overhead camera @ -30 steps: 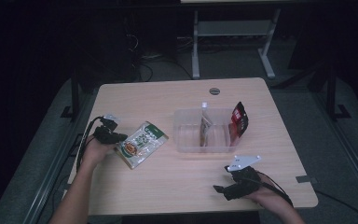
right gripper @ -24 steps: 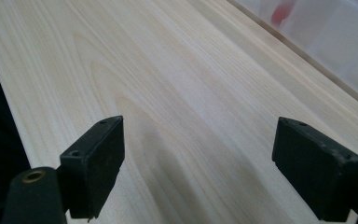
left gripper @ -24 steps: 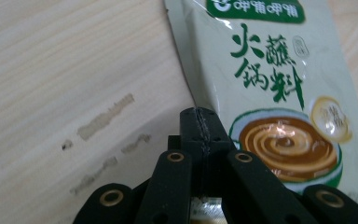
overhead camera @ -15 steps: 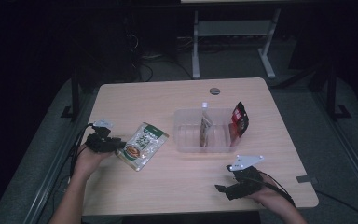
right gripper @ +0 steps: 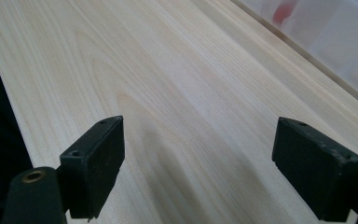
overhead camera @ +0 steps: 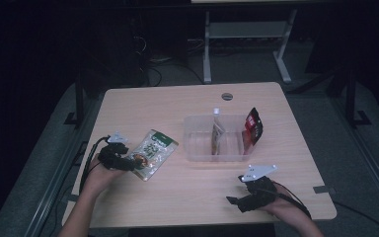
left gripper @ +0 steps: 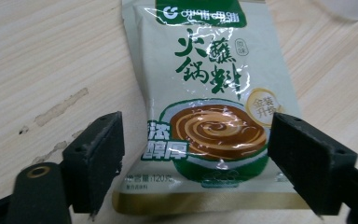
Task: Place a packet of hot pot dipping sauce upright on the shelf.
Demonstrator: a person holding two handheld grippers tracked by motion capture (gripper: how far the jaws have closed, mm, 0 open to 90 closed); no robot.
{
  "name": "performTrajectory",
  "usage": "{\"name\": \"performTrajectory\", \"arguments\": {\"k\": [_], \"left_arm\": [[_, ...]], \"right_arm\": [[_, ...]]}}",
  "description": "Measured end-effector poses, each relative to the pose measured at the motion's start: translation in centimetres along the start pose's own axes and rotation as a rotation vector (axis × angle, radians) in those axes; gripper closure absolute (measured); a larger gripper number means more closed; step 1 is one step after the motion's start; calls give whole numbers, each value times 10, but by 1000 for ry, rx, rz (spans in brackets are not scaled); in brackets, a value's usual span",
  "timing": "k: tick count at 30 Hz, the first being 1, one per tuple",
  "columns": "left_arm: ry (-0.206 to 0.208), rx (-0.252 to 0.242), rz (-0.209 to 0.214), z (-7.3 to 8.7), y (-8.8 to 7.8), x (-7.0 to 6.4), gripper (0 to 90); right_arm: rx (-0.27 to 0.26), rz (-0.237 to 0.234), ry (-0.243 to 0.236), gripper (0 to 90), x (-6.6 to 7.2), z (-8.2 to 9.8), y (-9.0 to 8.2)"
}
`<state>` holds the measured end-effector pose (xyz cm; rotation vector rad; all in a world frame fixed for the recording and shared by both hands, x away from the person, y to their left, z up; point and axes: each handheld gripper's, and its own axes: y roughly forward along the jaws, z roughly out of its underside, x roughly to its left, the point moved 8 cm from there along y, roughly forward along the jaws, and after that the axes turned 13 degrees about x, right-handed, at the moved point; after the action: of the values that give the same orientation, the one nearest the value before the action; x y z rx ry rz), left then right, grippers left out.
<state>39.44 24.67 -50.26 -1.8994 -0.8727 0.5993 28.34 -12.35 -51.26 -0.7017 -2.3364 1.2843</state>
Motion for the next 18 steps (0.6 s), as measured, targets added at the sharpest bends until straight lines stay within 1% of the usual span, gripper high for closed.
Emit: {"name": "performTrajectory", "arguments": {"k": [3,8,9,12,14,17,18], "left_arm": [[3,3,9,0,7,-1,157],[24,20,11,-2,16,-4,144],[27,21,19,-3,18,-5,136],[28,18,22,-4,20,-7,132],[35,27,20,-4,21,-7,132],[25,32,48,-3,24,-8,129],[21,34,53,-2,26,-8,112]], "right_arm": [[5,0,-2,164,0,0,1],[16,-3,-11,164,2,0,3],[18,-3,-13,165,2,0,4],[22,-4,-13,164,2,0,5],[23,-4,-14,164,2,0,5],[21,-5,-12,164,3,-1,6],[21,-5,-13,164,3,0,6]]}}
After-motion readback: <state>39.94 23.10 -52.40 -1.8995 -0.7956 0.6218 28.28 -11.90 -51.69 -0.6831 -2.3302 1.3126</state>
